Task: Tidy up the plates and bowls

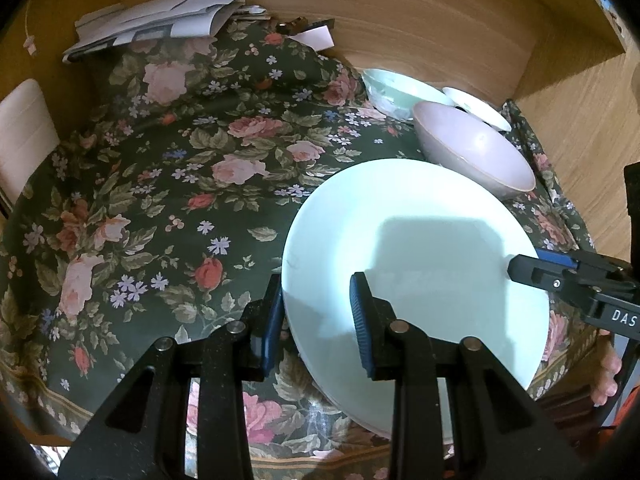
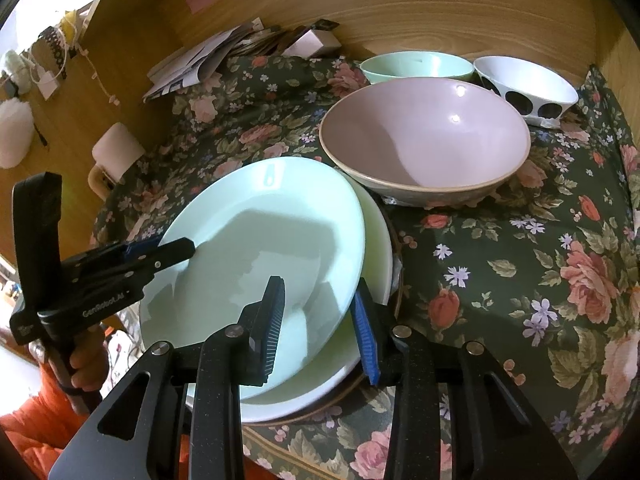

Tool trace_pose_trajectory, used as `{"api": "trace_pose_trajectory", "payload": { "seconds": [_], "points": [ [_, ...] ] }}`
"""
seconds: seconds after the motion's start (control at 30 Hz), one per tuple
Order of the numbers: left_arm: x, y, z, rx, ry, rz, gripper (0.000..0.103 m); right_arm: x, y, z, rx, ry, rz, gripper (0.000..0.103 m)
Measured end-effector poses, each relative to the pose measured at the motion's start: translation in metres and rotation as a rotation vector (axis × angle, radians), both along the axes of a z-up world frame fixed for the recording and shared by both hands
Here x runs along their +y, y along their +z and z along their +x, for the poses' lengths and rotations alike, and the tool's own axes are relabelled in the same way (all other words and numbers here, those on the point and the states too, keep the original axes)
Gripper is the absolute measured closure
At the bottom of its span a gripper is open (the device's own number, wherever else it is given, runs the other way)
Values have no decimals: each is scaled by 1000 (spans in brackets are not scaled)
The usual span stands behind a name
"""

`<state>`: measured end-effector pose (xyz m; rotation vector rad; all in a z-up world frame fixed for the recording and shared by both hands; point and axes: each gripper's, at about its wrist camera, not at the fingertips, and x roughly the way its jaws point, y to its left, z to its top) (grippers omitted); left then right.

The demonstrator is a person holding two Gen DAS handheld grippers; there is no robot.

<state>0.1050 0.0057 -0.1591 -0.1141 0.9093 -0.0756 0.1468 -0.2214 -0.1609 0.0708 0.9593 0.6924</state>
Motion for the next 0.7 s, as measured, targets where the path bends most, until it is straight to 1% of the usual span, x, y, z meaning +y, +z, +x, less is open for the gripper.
{"api": "trace_pose_trajectory", "payload": {
  "seconds": [0.23,0.4,0.53,0.6,0.7],
  "points": [
    [-3,-1,0,-11,-9,26,71,1,3,-7,-31,12,-41,72],
    [-3,-1,0,-9,-19,33,71,-3,5,-8,-33,4,-34,72],
    [-1,5,-2,-34,-23,57,70,-6,6,-9,-28,-6,-25,72],
    [1,11,-5,-56,-21,71,67,-7,8,-9,-29,-12,-26,72],
    [5,24,-7,-89,-16,74,60,-11,12,-12,-59,-33,-54,71]
  ]
}}
